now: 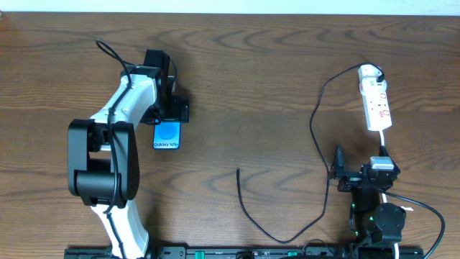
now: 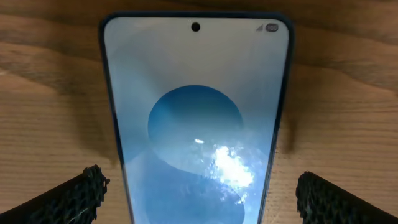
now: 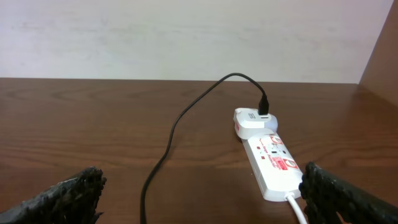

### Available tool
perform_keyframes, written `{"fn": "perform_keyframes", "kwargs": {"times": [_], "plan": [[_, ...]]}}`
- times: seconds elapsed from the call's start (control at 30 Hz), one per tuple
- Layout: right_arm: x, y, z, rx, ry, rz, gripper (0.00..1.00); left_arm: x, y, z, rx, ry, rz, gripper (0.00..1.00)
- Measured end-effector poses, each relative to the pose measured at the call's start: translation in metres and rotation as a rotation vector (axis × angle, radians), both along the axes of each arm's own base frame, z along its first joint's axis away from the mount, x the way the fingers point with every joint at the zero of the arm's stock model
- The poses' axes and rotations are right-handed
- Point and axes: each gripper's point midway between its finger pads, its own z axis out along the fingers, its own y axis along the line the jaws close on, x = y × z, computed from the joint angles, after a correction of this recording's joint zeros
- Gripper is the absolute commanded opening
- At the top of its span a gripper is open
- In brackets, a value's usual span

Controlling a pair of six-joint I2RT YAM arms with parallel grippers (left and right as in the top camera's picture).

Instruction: Plug charger to phone and switch on socket

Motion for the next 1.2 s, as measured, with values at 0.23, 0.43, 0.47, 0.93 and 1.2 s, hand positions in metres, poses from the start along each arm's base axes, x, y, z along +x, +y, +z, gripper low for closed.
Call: {"fn": "perform_keyframes", "kwargs": {"times": [0.23, 0.43, 0.47, 0.93, 1.2], "plan": [[0.0000, 0.0000, 0.0000, 0.000, 0.000, 0.000, 0.99, 0.0031, -0.0003, 0.0000, -0.001, -0.012, 0.000, 1.00], [0.0000, 0.0000, 0.0000, 0.000, 0.000, 0.000, 0.99, 0.0056, -0.0005, 0.0002, -0.002, -0.022, 0.003, 1.00], [0.0000, 0.0000, 0.0000, 0.000, 0.000, 0.000, 0.99, 0.0055, -0.0005, 0.0002, -0.002, -0.022, 0.003, 1.00], [0.0000, 0.0000, 0.0001, 0.000, 0.000, 0.000, 0.99, 0.0086, -0.0008, 0.0005, -0.005, -0.034, 0.022, 1.00], [0.0000, 0.0000, 0.0001, 0.000, 0.000, 0.000, 0.99, 0.0089, -0.0008, 0.0005, -0.005, -0.036, 0.023, 1.00]]}}
